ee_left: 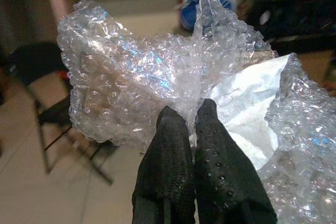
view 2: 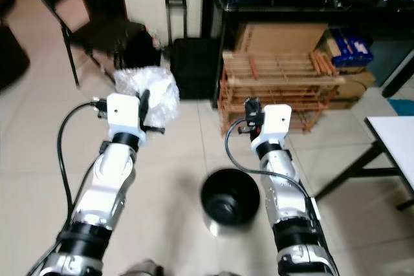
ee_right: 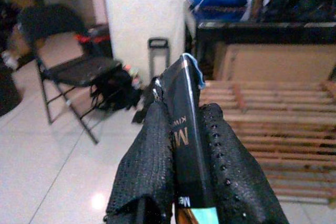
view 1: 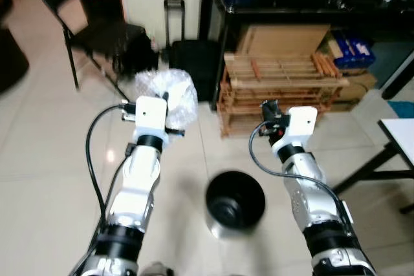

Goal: Picking trash to rubbish bin

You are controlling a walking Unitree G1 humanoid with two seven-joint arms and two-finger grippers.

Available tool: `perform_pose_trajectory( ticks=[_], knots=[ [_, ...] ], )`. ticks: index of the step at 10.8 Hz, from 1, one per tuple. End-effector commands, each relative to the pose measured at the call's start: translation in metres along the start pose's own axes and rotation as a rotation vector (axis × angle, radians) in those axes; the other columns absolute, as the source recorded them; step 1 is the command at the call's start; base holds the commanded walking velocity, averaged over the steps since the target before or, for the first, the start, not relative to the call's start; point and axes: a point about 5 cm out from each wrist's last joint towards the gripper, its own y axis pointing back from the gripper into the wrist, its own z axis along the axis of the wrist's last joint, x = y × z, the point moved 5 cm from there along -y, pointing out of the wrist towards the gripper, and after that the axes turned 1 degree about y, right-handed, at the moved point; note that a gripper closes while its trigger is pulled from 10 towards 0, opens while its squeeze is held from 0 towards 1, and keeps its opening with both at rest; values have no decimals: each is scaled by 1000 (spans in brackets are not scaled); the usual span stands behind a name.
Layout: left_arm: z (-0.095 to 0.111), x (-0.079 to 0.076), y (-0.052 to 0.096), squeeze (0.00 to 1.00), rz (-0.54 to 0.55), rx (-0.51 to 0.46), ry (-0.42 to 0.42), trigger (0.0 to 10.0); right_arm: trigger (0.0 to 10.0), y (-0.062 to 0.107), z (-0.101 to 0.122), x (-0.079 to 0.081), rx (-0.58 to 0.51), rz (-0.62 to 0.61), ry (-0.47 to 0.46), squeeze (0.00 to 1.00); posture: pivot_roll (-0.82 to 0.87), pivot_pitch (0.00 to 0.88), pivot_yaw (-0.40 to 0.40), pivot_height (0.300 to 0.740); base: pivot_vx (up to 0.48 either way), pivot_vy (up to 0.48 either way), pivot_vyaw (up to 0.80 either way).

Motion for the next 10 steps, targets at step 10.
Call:
perform_pose_trajectory(
  ticks=[10],
  knots=[
    [8, -6, 0, 0, -40, -35, 42, 10000, 10000, 0, 1, 2, -14, -5, -32, 0, 36, 77, -65, 740, 0, -70, 223]
  ],
)
